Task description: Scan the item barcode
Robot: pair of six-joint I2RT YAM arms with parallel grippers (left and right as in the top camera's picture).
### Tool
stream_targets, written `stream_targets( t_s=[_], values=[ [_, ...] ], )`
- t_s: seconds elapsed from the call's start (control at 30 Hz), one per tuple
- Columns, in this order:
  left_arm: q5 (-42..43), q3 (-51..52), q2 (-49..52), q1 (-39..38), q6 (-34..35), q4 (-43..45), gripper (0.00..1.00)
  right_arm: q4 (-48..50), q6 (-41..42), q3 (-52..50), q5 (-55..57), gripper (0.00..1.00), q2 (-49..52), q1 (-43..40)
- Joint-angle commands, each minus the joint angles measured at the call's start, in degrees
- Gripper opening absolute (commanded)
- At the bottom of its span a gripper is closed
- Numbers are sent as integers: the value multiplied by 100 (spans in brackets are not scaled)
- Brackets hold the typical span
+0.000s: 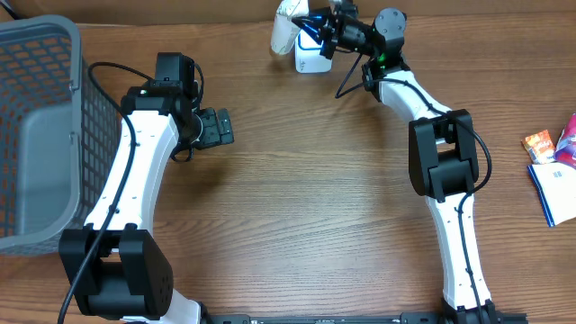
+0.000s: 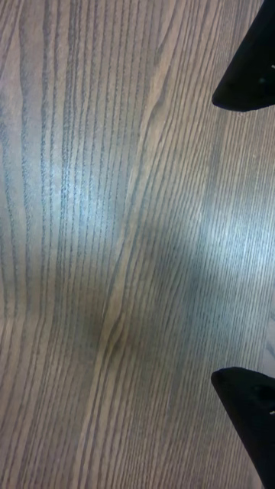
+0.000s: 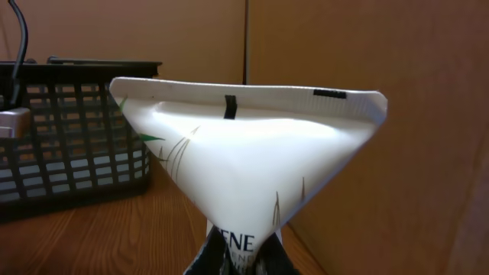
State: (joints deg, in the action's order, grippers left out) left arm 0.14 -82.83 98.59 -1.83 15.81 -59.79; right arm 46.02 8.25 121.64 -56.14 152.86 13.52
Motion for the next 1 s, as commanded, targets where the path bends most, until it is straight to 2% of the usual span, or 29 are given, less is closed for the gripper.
stream_targets(
  t_s=[0.0, 0.43, 0.57, 0.7, 0.77, 0.83, 0.97],
  values=[
    [-57, -72, -2, 31, -61, 4, 100, 146, 247, 326, 57, 4, -28, -168],
    [-57, -72, -2, 31, -61, 4, 100, 920, 1281, 337, -442, 4, -24, -651],
    [-57, -72, -2, 31, -61, 4, 100, 2481, 2743, 348, -809, 4, -26, -680],
    [-57, -72, -2, 31, -61, 4, 100, 4452, 5589, 492, -780, 4, -28, -841],
    [-57, -72, -2, 31, -61, 4, 100, 4374, 7020, 518, -785, 4, -70, -997],
    [-57, -72, -2, 31, -61, 4, 100, 4325, 7729, 514, -960, 4, -68, -1152],
    [-57, -72, -2, 31, -61, 4, 100, 3480, 8299, 501, -1373, 4, -68, -1460]
  ],
)
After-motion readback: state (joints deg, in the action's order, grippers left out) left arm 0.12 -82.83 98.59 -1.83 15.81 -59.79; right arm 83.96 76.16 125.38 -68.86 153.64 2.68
